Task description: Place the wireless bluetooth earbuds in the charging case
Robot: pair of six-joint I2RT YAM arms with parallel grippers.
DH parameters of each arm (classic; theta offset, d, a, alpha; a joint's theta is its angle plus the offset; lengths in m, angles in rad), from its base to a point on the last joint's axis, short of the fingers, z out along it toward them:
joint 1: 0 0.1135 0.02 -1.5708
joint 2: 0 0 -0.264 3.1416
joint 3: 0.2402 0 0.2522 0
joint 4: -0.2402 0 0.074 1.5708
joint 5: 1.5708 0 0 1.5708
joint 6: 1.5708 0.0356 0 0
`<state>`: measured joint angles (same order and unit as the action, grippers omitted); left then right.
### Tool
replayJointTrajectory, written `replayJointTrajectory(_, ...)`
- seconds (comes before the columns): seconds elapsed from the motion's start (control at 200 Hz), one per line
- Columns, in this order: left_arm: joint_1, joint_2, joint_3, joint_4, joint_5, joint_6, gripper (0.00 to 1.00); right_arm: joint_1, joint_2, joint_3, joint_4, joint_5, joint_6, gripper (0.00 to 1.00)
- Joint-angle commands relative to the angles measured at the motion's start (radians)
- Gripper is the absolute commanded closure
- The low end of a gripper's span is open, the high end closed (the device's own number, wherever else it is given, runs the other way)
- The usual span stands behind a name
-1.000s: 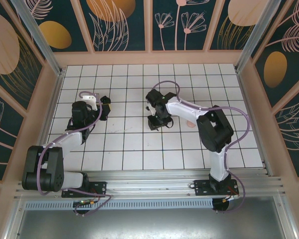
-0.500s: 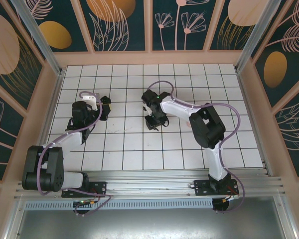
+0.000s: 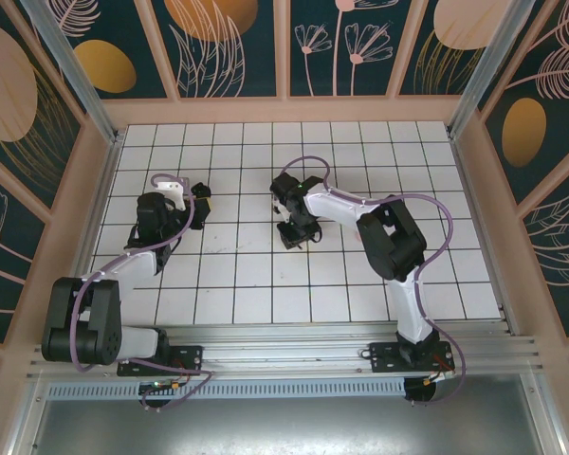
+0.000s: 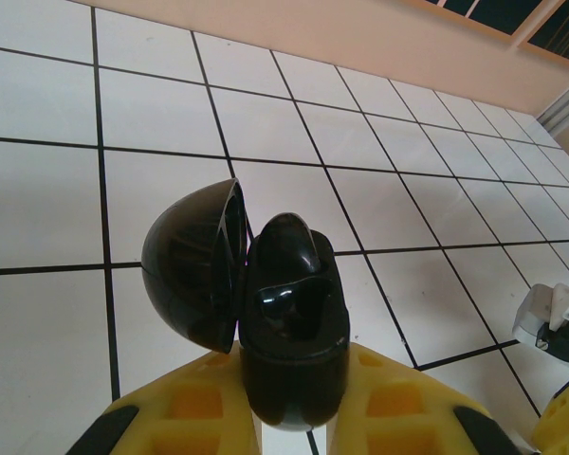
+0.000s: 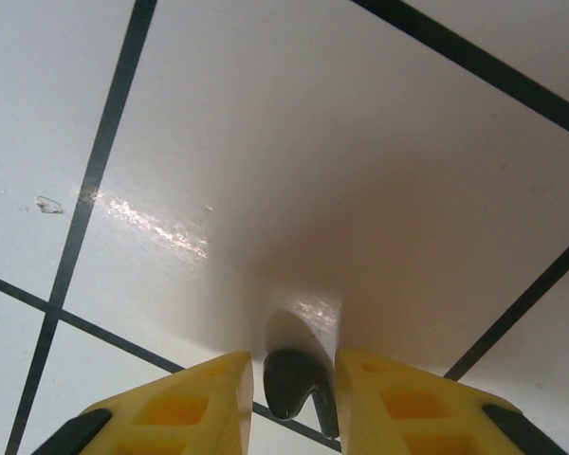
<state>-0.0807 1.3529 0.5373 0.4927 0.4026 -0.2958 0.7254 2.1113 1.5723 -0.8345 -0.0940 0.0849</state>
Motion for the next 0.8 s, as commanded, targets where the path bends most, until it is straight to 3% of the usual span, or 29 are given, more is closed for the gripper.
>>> replayJointTrajectory(0.0, -0.007, 0.009, 0.029, -0.001, -0.004, 0.015, 1.00, -0.007, 0.012, -0.017, -0.010, 0.013, 0.008, 0.71)
replayJointTrajectory(0.35, -0.007, 0.013, 0.029, 0.000, -0.002, 0.016, 1.00, -0.012, -0.003, -0.049, 0.030, 0.022, 0.028, 0.76)
replayJointTrajectory(0.525, -0.007, 0.011, 0.030, -0.002, -0.004, 0.018, 1.00, -0.013, -0.007, -0.036, 0.043, 0.033, 0.046, 0.68)
replayJointTrajectory(0.796, -0.008, 0.011, 0.029, -0.003, -0.004, 0.017, 1.00, -0.013, -0.031, -0.028, 0.052, 0.056, 0.076, 0.68)
